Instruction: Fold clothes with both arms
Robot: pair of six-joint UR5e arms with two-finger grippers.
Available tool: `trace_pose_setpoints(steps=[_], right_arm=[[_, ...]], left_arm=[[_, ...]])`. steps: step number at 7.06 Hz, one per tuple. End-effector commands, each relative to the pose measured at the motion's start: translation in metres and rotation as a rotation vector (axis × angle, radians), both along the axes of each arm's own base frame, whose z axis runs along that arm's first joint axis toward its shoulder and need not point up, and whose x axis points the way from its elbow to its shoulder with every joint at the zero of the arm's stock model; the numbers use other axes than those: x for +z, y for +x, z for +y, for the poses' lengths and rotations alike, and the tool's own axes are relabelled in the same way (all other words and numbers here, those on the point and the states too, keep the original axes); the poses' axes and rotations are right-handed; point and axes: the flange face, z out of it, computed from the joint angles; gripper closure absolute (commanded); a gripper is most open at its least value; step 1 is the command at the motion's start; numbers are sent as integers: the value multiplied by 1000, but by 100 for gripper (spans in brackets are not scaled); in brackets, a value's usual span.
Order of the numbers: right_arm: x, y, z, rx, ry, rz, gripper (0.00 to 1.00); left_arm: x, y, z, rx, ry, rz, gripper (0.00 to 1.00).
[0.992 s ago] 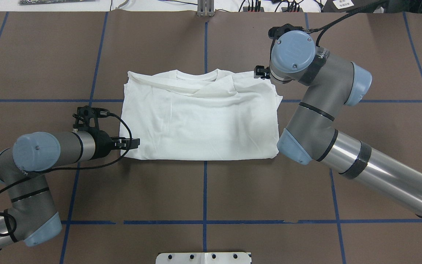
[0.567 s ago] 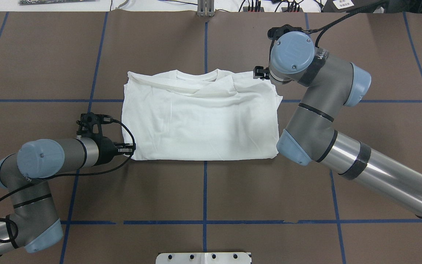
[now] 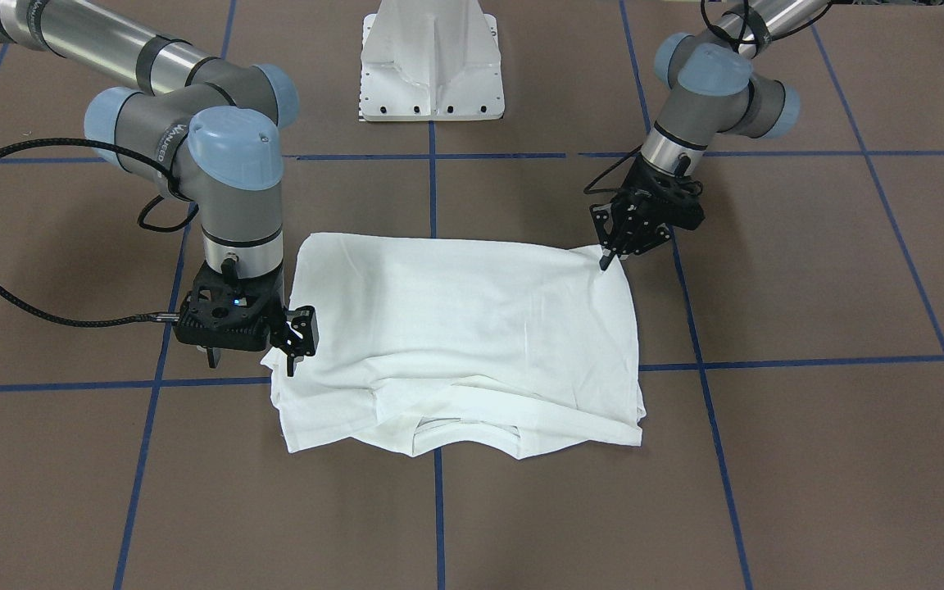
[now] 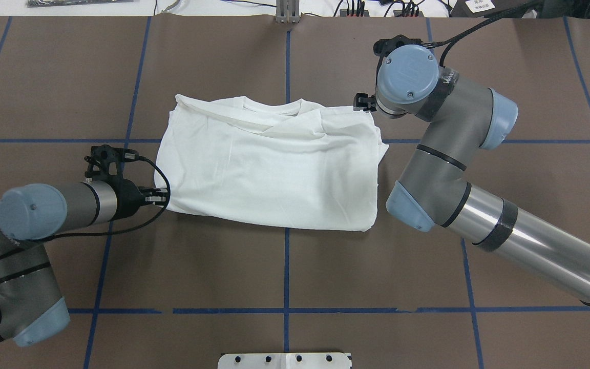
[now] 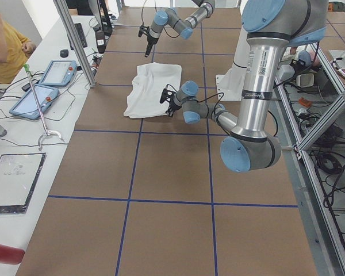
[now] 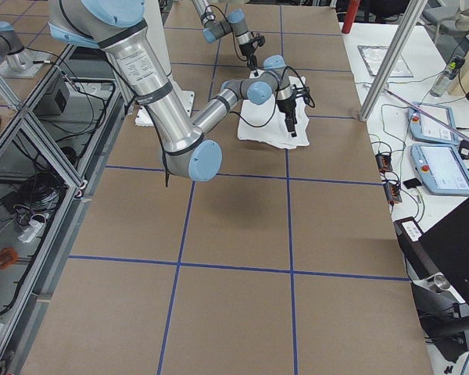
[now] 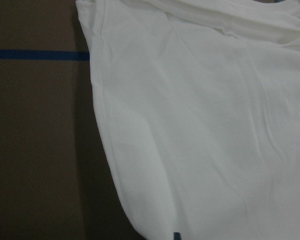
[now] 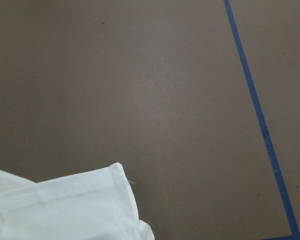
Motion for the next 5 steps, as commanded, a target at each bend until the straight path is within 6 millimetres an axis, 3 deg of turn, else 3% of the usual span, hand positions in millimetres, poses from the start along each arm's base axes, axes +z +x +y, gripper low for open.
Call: trace_pose_setpoints(steps=[1,3,4,5], right_arm=[[-3,0,0,1,2,-4,0],[-7,-1,0,1,5,-9,0],[-9,-1,0,1,8,-13,0],[-14,0,4,-2,16,-22,0]], left_arm=[[20,-65,-78,-91,77,-163,100],[23,-89,-202,-173,124,-298,100],[22,-84,-258,-197,107,-343,100],[7,-65,-307,-208,85,-368,100]])
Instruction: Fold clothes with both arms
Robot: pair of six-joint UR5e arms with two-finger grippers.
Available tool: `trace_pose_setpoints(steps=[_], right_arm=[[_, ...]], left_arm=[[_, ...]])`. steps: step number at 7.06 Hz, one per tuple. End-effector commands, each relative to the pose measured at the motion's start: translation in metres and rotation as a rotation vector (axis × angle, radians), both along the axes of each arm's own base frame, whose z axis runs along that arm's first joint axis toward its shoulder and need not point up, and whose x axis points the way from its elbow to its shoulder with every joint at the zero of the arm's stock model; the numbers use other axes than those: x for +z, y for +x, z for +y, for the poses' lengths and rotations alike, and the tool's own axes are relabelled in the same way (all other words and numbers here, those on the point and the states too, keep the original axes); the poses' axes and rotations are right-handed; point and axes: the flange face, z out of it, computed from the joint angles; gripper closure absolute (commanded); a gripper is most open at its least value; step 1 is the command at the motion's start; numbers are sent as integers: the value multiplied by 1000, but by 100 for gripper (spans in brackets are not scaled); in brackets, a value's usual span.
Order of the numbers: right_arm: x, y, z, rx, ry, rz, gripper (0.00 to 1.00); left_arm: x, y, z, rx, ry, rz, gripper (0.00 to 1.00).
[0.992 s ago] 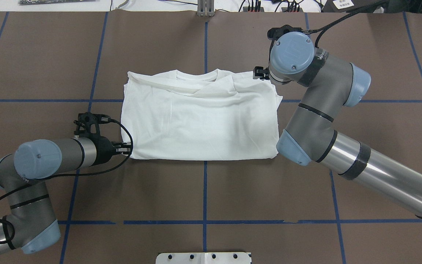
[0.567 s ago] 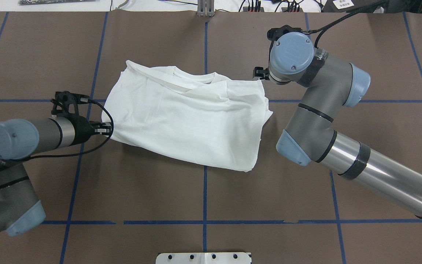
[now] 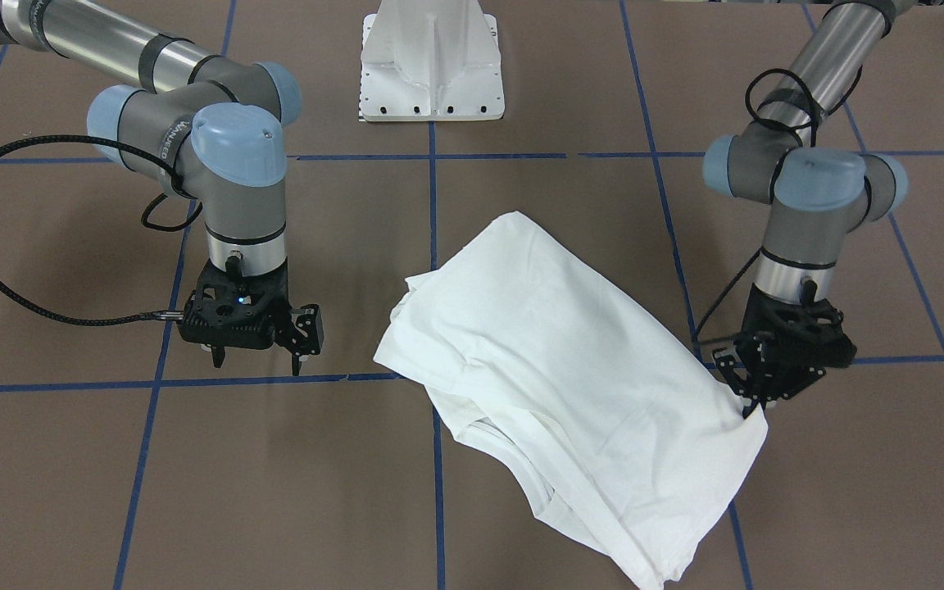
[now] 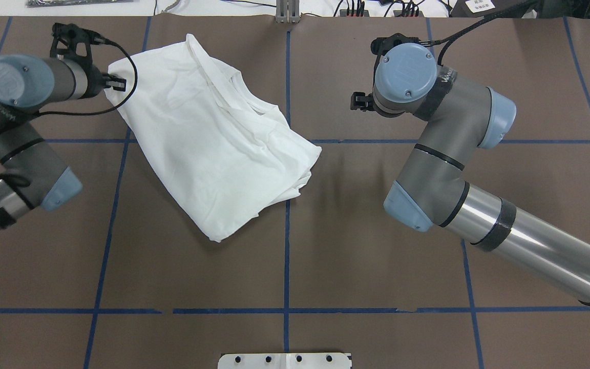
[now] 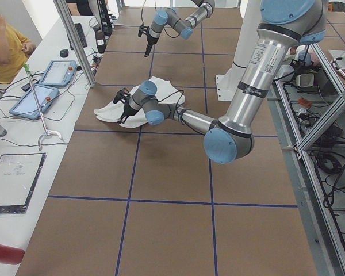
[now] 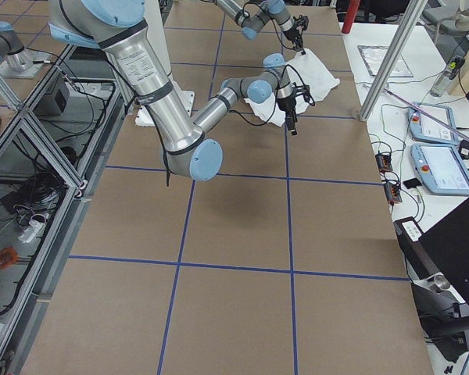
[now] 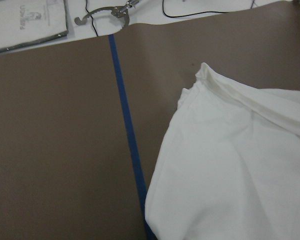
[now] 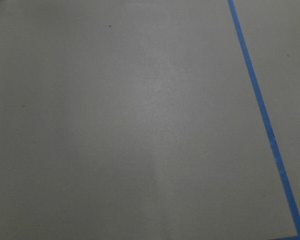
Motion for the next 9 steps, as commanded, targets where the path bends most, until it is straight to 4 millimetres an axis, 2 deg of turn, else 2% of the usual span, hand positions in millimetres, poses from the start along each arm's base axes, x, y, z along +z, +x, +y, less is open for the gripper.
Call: trace_pose_setpoints(steps=[1,2,3,4,5,6,7,8,9], right_arm=[[-11,2,8,-8,16,-21,0],[-18,4,12,-11,24,-34,0],[-24,3,12,-13,29,-43,0],[-31,0,14,0,21,-60,0],[-55,-11,13,34,4,-104,0],[-81,-37,9,64,-25,-140,0],[-109,-71,4,84,-54,-159,0],[-129,-103,-10,84,-56,-169,1],[-126,-144,-31,74,-15,-224,2]], left_arm=[[-40,32,-98,-30,-25,-44,100],[-49,45,-117,-30,-23,-42,100],[-50,36,-120,-35,-14,-31,91],[-63,18,-125,10,42,-60,1],[-63,-16,-123,93,51,-22,0],[-56,-40,-106,146,50,36,0],[-43,-53,-83,161,58,53,0],[-43,-62,-69,159,72,61,0],[-31,-74,-54,149,66,66,0]])
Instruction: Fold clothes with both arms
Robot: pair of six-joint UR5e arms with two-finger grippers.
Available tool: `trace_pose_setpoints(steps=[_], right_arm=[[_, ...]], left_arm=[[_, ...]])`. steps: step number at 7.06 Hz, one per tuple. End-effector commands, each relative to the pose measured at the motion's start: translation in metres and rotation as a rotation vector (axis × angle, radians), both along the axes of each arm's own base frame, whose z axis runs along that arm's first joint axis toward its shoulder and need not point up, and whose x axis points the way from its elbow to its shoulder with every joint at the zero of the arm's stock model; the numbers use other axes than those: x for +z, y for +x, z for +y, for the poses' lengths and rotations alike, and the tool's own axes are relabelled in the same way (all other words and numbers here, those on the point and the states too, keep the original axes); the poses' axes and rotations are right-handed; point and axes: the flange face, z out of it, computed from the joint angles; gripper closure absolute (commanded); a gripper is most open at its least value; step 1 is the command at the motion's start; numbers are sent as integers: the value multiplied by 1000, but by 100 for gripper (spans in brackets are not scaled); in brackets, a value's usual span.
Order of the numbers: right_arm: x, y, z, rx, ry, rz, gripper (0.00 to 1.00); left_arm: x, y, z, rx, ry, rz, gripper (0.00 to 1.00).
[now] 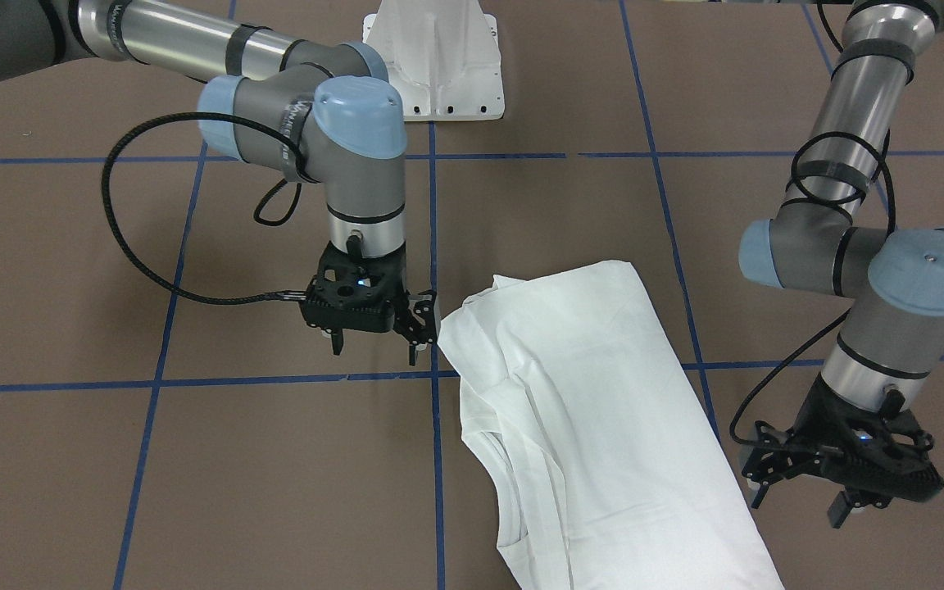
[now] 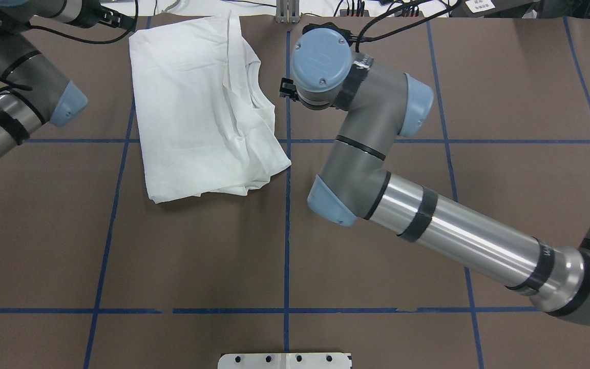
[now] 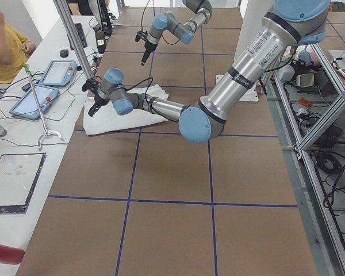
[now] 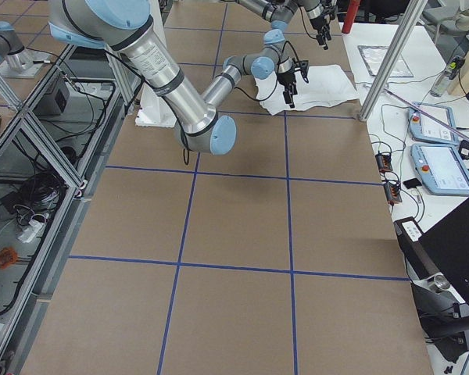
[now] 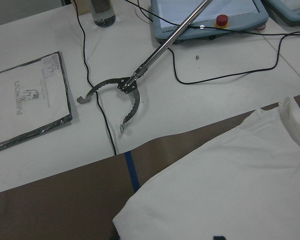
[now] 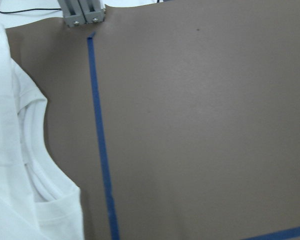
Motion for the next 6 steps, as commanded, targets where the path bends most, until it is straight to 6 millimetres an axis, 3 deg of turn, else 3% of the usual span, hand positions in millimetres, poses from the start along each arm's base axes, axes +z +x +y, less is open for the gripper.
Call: trace_pose_setpoints(steps=[1,3,4,5,6], right_arm=[[-10,-84,-30,4,78,-85,3],[-32,-117,-13,-17,149,-171,9],[-17,-141,-9,-17,183,-195,9],[-19,-146,-8,-25,201,-195,12],[-18,-145,-11,-42,249,-159,13]], left_arm=[[23,-26,31,-11,-7,9,0],[55,-58,48,-40,-36,-3,0],[71,-73,58,-54,-51,-11,0],[82,-88,61,-70,-63,-17,0],[85,-89,64,-70,-65,-19,0]])
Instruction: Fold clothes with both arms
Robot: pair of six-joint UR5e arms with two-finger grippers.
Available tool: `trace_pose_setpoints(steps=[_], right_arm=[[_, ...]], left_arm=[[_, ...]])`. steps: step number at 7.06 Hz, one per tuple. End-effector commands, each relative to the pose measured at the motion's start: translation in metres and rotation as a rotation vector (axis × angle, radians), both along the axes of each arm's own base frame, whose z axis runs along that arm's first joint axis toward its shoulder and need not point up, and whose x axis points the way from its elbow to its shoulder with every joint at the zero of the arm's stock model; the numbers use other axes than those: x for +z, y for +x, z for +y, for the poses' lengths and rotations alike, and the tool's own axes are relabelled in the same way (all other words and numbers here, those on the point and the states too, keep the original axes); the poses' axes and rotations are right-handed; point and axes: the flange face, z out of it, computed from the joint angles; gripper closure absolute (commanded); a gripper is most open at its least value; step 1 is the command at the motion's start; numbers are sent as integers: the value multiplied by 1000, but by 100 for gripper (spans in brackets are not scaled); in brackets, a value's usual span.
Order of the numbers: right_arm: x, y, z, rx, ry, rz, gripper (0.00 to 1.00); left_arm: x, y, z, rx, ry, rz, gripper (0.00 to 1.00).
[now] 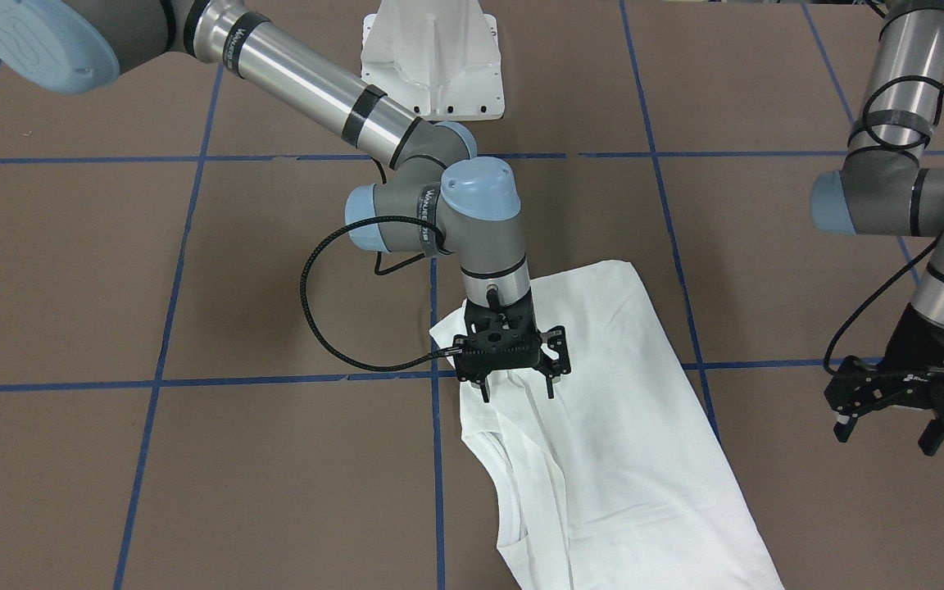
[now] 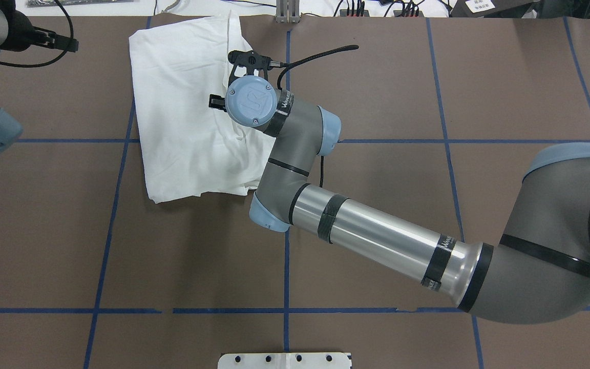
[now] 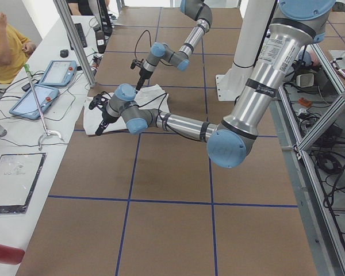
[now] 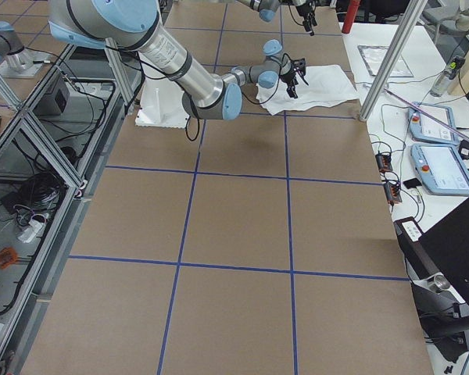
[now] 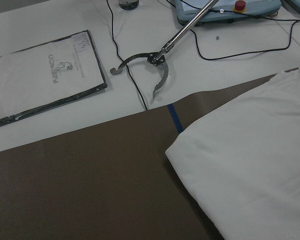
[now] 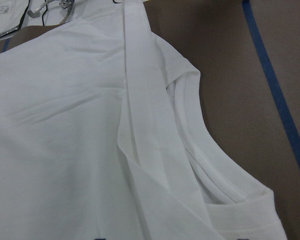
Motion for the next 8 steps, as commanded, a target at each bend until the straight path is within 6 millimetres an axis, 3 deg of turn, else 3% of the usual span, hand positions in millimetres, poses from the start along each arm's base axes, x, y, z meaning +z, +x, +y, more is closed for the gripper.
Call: trace_pose_setpoints(steps=[1,2,5,8], right_arm=[[8,-3,-5,-2,74,56,15],[20,-5,-9,17,73,86,18],[19,-5,-9,-4,112,99,19],[35,-14,-3,-18,99,120,29]], left_arm=[[7,-9,7,-7,-6,-3,0],[7,-10,7,-9,-6,-3,0],[15,-28,21,-23,-7,-3,0],[18,-34,24,-29,-12,-4,0]])
